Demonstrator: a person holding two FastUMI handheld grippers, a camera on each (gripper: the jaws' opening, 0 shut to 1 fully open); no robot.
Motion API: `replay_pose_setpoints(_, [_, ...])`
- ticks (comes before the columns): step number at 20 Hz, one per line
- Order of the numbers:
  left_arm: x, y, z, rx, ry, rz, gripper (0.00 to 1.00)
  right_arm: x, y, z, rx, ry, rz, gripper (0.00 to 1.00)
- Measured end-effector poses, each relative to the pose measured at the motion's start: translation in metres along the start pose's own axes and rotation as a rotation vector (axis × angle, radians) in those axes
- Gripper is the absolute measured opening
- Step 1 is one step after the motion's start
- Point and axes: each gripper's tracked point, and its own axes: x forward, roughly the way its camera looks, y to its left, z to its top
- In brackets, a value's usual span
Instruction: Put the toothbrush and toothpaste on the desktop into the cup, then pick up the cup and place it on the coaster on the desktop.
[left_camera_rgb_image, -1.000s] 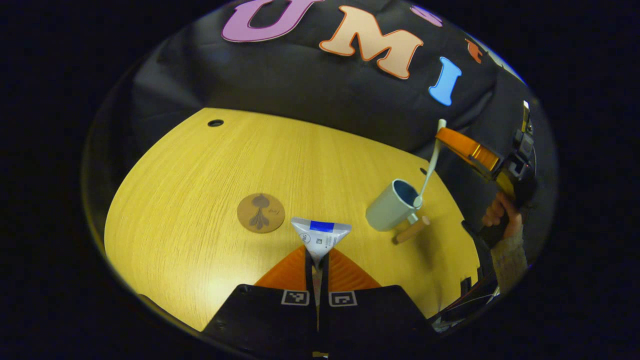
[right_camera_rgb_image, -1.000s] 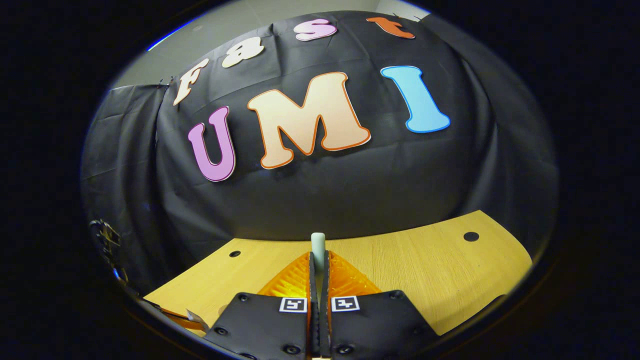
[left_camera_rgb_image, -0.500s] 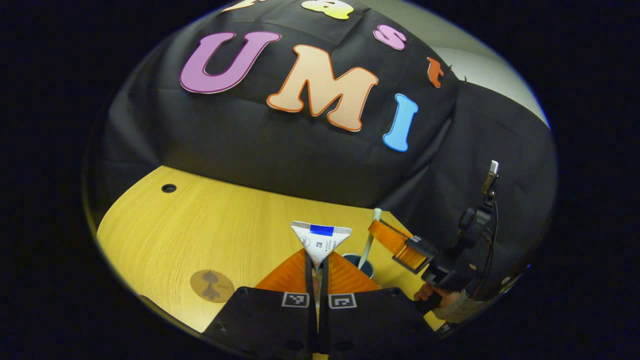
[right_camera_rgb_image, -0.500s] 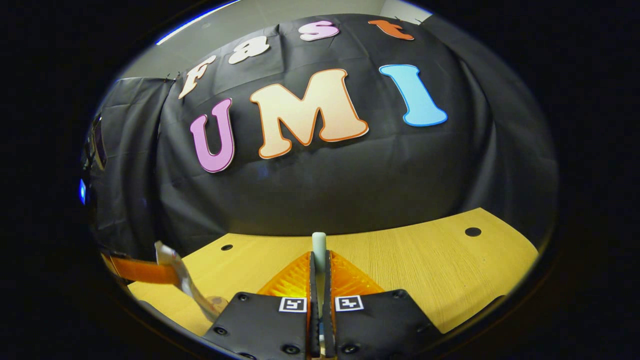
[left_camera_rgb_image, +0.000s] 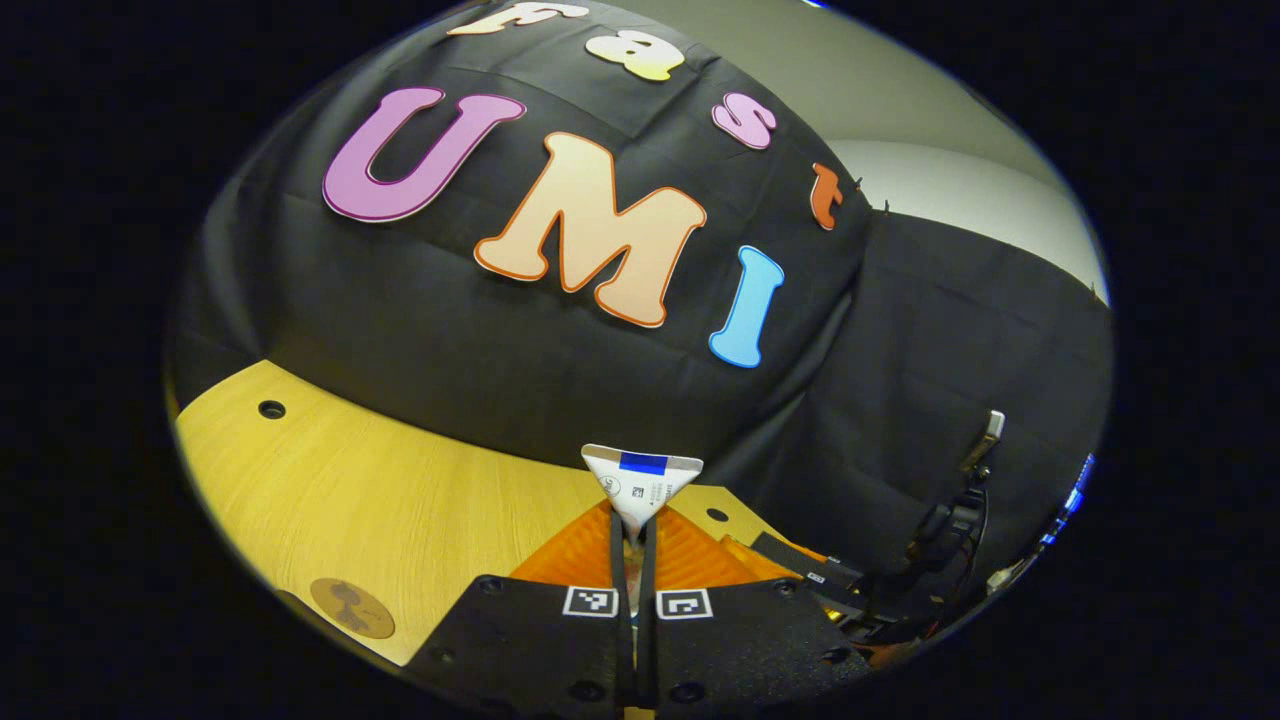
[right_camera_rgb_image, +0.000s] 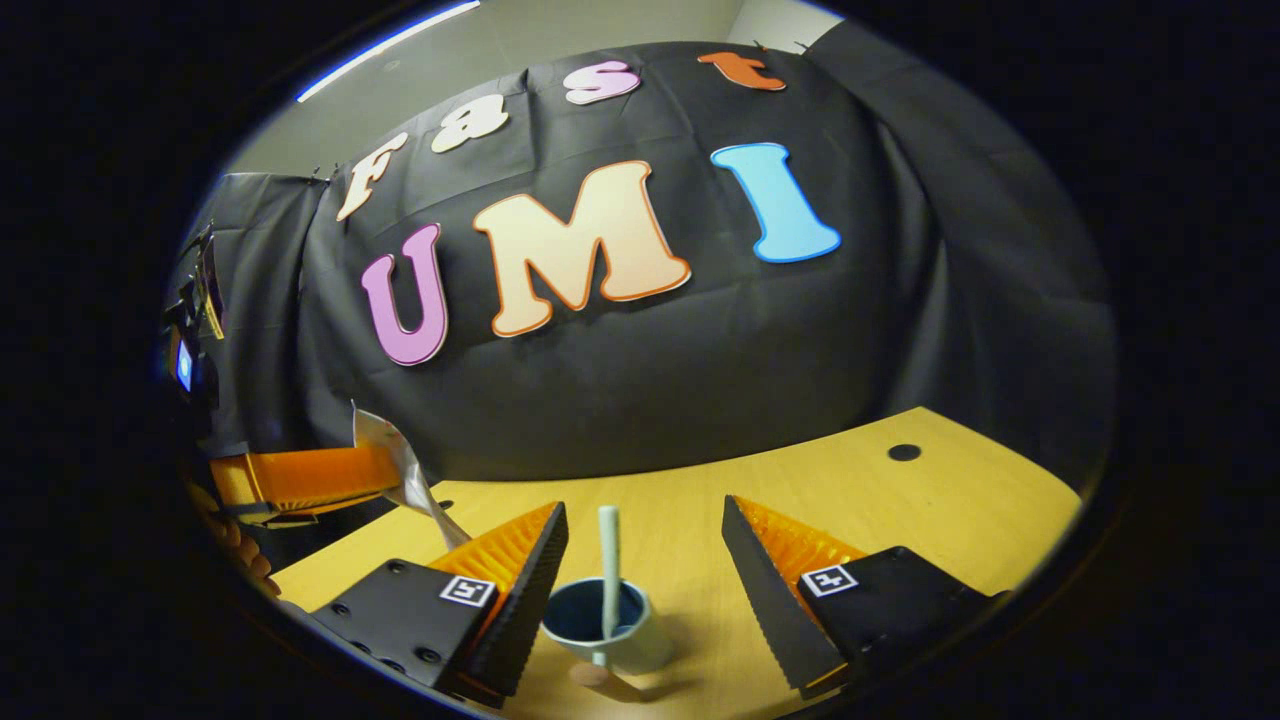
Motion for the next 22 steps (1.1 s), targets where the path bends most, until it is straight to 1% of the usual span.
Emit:
replay_pose_setpoints(3, [0.010, -0.011, -0.013, -0.012, 0.011, -0.039, 0.00, -0.022, -0.038, -0.010, -0.017, 0.028, -0.073, 0.94])
replay_pose_setpoints(6, [0.019, -0.021, -0.030, -0.010, 0.025, -0.080, 0.00, -0.047, -0.068, -0.022, -0.017, 0.064, -0.129, 0.94])
replay_pose_setpoints(9, [0.030, -0.022, -0.046, 0.018, 0.039, -0.101, 0.00, -0.069, -0.089, -0.025, -0.039, 0.068, -0.176, 0.94])
replay_pose_setpoints(11, [0.033, -0.023, -0.062, 0.017, 0.064, -0.106, 0.00, -0.078, -0.099, -0.031, -0.043, 0.078, -0.197, 0.94])
replay_pose_setpoints(14, [0.031, -0.020, -0.082, 0.000, 0.089, -0.116, 0.00, -0.086, -0.106, -0.039, -0.037, 0.087, -0.222, 0.94])
replay_pose_setpoints(15, [0.033, -0.021, -0.078, -0.005, 0.059, -0.121, 0.00, -0.087, -0.105, -0.040, -0.034, 0.090, -0.226, 0.94])
replay_pose_setpoints(17, [0.033, -0.021, -0.078, 0.009, 0.064, -0.126, 0.00, -0.088, -0.101, -0.043, -0.031, 0.098, -0.227, 0.94])
replay_pose_setpoints(19, [0.029, -0.022, -0.086, 0.010, 0.084, -0.135, 0.04, -0.090, -0.094, -0.046, -0.025, 0.112, -0.219, 0.94])
replay_pose_setpoints(21, [0.022, -0.022, -0.093, 0.035, 0.108, -0.140, 0.06, -0.091, -0.086, -0.047, -0.034, 0.118, -0.213, 0.95])
replay_pose_setpoints(22, [0.022, -0.023, -0.095, 0.053, 0.126, -0.144, 0.10, -0.091, -0.083, -0.047, -0.038, 0.119, -0.210, 0.95])
